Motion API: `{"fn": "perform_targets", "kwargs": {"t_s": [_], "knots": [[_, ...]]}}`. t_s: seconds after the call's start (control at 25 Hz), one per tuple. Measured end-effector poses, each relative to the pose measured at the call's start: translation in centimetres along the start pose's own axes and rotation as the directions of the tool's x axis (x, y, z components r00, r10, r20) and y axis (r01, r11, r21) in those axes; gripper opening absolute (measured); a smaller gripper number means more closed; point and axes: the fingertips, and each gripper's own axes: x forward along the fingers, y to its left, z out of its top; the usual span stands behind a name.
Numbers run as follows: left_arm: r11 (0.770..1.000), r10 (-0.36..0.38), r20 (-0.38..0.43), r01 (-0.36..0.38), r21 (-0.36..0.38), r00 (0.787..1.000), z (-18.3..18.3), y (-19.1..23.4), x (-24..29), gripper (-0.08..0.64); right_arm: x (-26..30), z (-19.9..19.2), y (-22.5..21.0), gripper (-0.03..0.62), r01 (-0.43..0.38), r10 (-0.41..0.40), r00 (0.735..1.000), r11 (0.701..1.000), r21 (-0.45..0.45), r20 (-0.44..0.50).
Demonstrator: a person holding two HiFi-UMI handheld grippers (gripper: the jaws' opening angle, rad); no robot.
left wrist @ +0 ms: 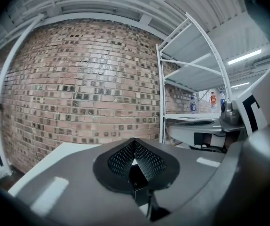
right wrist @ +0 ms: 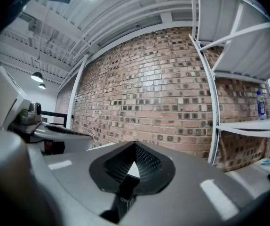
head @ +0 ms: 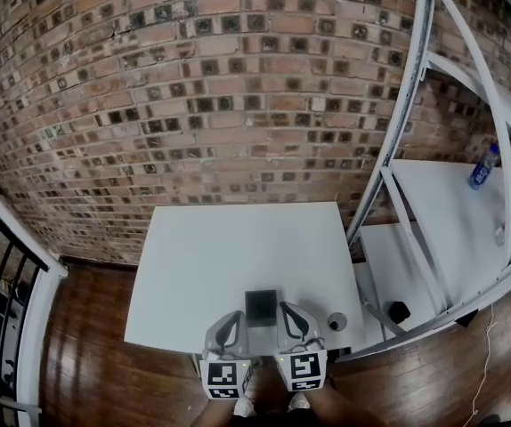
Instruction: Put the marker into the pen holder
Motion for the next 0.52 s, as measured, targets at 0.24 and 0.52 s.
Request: {"fn": "perform_targets", "kwargs": {"t_s": [0.24,0.52], "knots": [[1.0,0.005,0.003,-0.005,0.005,1.0,0.0,-0.2,-0.37,0.014,-0.37,0.13,0.2,0.002,-0.004,0.004,1.0,1.0,-0.005,0.002],[1.0,0.005,0.006,-0.005,0.004,1.0,0.28,-0.65,-0.73,0.014,-0.48,-0.41,0.22,0.002,-0.01,0.01,1.0,1.0,-0.002,0.004]]}}
